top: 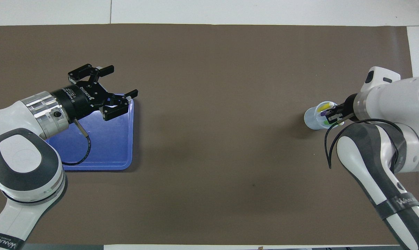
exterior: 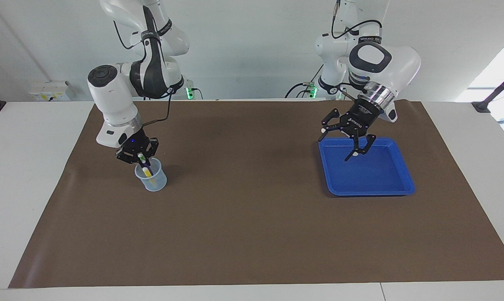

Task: Transfer and insert pens with both arms
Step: 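Insert the purple pen into the cup while the left gripper returns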

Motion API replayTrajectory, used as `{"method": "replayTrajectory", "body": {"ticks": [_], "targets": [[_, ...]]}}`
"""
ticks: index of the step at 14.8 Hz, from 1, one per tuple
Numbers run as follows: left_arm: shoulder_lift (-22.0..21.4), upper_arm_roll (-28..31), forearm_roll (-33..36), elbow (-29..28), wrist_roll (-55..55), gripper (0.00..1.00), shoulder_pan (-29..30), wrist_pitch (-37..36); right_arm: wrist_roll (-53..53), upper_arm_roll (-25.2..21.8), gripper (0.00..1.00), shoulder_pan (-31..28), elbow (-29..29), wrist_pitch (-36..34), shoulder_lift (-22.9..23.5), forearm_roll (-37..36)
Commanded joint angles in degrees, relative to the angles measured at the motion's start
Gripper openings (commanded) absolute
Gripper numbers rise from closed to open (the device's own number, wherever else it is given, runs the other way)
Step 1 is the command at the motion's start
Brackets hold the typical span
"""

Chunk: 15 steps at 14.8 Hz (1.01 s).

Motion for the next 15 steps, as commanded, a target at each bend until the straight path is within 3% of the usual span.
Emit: {"method": "replayTrajectory", "body": {"ticks": [1,5,6,7,8,10,15], "targets": [[0.27,-0.18,0.40,-0.98,-0.05,1.00,-0.19,5.31,-0.77,0.28,0.00,-0.44,-2.14,1.23,-0.89,-0.80],[0.89,0.08,0.75,-0.81,0.21,1.00,-0.28,6.21,-0.59,0.28,0.00,-0.35,-2.58,2.29,-0.98,-0.80],[0.98,0.08,2.49,-0.81,0.30,1.00,-0.37,5.95,-0.42,0.28,0.43,-0.35,-2.58,2.29,-0.98,-0.80],[1.07,0.08,5.12,-0.72,0.39,1.00,-0.37,5.25,-0.33,0.28,0.78,-0.35,-2.50,2.29,-0.89,-0.80],[1.15,0.08,7.84,-0.54,0.56,1.00,-0.37,3.50,-0.59,0.28,0.87,-0.35,-2.15,2.20,-0.81,-0.80],[1.24,0.34,16.69,1.03,0.74,1.00,0.16,-4.99,-0.42,0.28,1.00,-0.35,-1.79,2.20,-0.63,-0.80],[2.56,2.98,40.52,8.23,4.58,1.00,-0.89,-25.13,-0.33,0.19,1.00,-0.35,1.89,0.36,-0.89,-0.72]]}}
